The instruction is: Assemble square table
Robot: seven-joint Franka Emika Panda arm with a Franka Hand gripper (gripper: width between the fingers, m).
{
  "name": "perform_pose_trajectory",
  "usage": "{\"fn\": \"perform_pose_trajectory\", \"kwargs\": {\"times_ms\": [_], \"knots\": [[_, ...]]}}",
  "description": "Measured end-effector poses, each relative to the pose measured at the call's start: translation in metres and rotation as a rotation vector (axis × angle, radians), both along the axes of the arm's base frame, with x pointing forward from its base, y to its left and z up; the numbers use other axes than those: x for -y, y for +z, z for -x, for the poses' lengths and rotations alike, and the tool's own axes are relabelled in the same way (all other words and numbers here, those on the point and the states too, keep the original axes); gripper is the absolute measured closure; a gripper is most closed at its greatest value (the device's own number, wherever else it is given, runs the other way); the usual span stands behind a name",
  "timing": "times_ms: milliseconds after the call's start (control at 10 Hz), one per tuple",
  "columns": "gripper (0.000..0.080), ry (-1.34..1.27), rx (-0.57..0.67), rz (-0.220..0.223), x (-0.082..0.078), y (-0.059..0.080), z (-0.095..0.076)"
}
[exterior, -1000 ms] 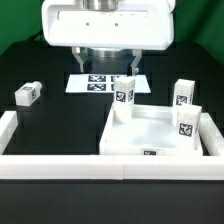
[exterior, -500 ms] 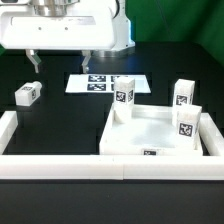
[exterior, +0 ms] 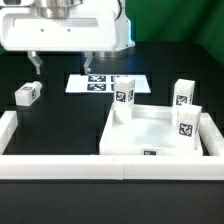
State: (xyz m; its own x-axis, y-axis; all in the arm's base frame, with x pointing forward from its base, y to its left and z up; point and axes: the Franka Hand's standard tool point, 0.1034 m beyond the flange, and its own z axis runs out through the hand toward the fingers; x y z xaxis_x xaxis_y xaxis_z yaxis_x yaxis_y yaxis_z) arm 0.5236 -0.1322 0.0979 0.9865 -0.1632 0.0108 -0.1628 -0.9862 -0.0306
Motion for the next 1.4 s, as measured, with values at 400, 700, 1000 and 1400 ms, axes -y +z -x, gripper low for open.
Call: {"fn": "perform_pose_trajectory", "kwargs": {"times_ms": [400,700,1000,1400], "knots": [[0.015,-0.068,-0.032,0.035,0.044,-0.017,0.04],[0.015,-0.067,-0.033,0.035,0.044,-0.018,0.04],[0.015,-0.071,-0.049,0.046,0.082,-0.023,0.062],[0.015,-0.093,-0.115,0.027,0.091,-0.031,0.073]]}}
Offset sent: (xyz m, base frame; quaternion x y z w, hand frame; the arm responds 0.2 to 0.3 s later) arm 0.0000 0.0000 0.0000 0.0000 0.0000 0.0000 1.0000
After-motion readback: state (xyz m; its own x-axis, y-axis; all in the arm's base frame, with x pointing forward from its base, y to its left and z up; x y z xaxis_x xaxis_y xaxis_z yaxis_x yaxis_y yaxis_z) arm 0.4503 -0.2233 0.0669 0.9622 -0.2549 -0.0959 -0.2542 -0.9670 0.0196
